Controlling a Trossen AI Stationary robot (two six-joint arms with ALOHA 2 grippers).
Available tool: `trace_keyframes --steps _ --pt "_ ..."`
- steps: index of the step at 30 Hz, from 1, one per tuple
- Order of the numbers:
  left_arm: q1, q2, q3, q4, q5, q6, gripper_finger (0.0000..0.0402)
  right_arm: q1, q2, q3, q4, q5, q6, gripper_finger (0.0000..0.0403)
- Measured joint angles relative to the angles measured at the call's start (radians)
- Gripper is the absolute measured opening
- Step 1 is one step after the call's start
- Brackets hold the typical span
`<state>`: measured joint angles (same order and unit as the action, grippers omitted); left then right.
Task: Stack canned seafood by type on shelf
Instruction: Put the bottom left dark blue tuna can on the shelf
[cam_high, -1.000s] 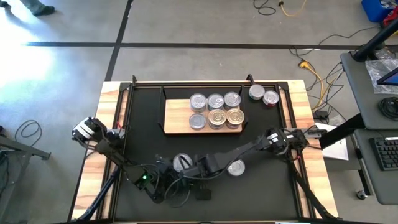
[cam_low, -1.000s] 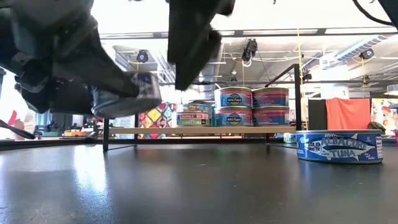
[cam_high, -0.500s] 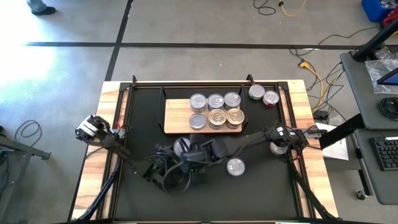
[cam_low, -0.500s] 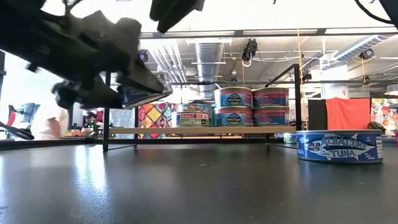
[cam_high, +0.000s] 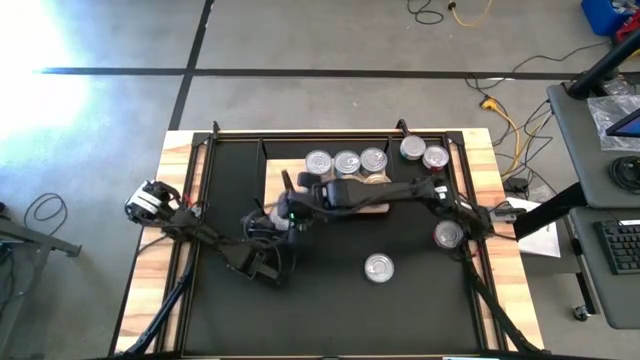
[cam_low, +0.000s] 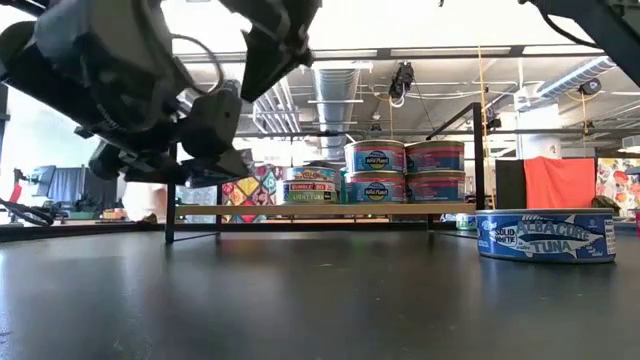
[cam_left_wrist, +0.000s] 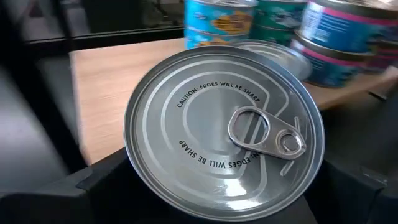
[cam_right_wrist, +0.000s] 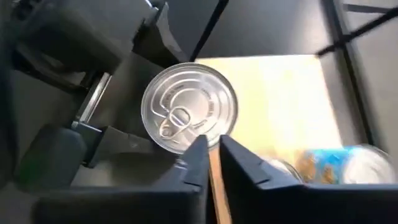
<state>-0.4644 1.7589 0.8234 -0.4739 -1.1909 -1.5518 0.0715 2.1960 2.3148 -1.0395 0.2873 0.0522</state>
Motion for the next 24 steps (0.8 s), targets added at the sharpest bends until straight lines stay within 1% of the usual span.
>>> trace_keyframes --steps 1,3,5,7,12,15,17,21,24 --pt "0.000 0.000 0.000 -0.032 -0.001 -0.044 0.0353 -0.013 0.000 -0.017 0.034 -0.038 -0.017 0.0019" --pt "0.000 0.000 -0.001 -0.070 -0.001 -0.108 0.0353 -0.038 0.000 -0.053 0.116 -0.123 -0.028 0.0014" --pt "0.000 0.000 -0.001 -0.076 -0.001 -0.123 0.0353 -0.058 0.000 -0.092 0.199 -0.198 -0.032 0.0013" --pt "0.001 0.000 -0.001 -0.076 -0.001 -0.120 0.0353 -0.075 0.000 -0.130 0.268 -0.251 -0.039 0.0013" --pt "0.019 0.000 -0.001 -0.074 0.000 -0.117 0.0353 -0.116 0.000 -0.201 0.327 -0.310 -0.065 0.0012" --pt "0.041 0.000 -0.001 -0.068 0.003 -0.115 0.0353 -0.141 0.000 -0.231 0.347 -0.368 -0.095 0.0012" --pt "0.059 0.000 -0.001 -0.065 0.005 -0.115 0.0354 -0.154 0.000 -0.253 0.374 -0.379 -0.107 0.0012" --pt "0.092 0.000 -0.001 -0.049 0.036 -0.107 0.0369 -0.178 0.000 -0.277 0.441 -0.400 -0.139 0.0012" --pt "0.104 0.000 -0.001 -0.018 0.052 -0.066 0.0385 -0.196 0.000 -0.295 0.474 -0.412 -0.162 0.0012"
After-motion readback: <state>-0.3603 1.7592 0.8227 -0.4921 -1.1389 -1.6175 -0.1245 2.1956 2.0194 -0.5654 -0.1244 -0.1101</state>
